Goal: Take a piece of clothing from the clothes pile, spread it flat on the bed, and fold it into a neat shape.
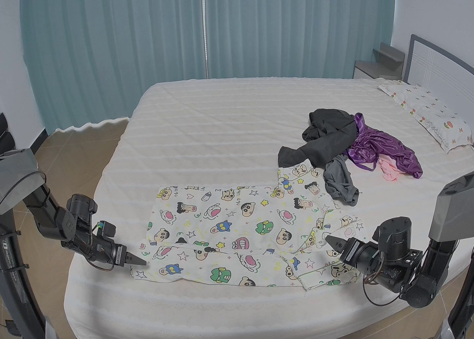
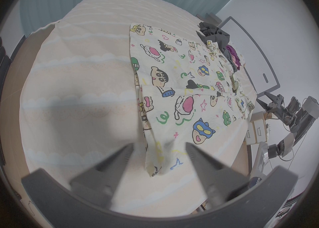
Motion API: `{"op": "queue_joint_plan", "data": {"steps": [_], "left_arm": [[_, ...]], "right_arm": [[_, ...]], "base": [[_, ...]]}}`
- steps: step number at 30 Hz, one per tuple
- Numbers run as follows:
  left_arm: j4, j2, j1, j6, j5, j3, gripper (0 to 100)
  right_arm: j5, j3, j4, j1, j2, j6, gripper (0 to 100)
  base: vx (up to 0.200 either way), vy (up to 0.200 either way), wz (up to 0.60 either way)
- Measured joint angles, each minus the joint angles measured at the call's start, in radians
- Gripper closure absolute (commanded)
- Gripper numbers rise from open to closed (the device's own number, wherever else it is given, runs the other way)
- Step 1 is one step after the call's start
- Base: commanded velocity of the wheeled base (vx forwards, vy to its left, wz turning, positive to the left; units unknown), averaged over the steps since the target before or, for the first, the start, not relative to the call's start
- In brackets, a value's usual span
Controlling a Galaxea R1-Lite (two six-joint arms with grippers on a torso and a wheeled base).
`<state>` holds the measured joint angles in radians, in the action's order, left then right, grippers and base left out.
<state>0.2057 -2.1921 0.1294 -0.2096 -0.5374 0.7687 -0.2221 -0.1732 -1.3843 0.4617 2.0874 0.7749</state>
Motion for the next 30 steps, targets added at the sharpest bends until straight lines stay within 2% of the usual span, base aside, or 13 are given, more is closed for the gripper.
{"op": "queue_joint_plan", "data": {"steps": [3,7,12,15,19,30], "left_arm": [[0.000,0.001,0.008,0.003,-0.006,-0.001,0],[0.000,0.005,0.030,0.011,-0.045,-0.005,0],[0.000,0.017,0.075,0.045,-0.173,-0.023,0],[0.003,0.023,0.104,0.058,-0.279,-0.035,0],[0.004,0.029,0.131,0.067,-0.357,-0.047,0],[0.003,0.014,0.130,0.093,-0.362,0.042,0]], "right_arm": [[0.049,0.004,0.004,-0.037,0.002,-0.016,0],[0.178,0.012,0.007,-0.104,0.011,-0.056,0],[0.390,0.016,0.008,-0.237,0.046,-0.185,0],[0.484,0.003,0.009,-0.287,0.077,-0.219,0],[0.529,-0.040,0.012,-0.316,0.134,-0.241,0],[0.554,-0.156,0.041,-0.296,0.243,-0.253,0]], "base": [[0.000,0.000,0.00],[0.000,0.000,0.00],[0.000,0.000,0.00],[0.000,0.000,0.00],[0.000,0.000,0.00],[0.000,0.000,0.00]]}}
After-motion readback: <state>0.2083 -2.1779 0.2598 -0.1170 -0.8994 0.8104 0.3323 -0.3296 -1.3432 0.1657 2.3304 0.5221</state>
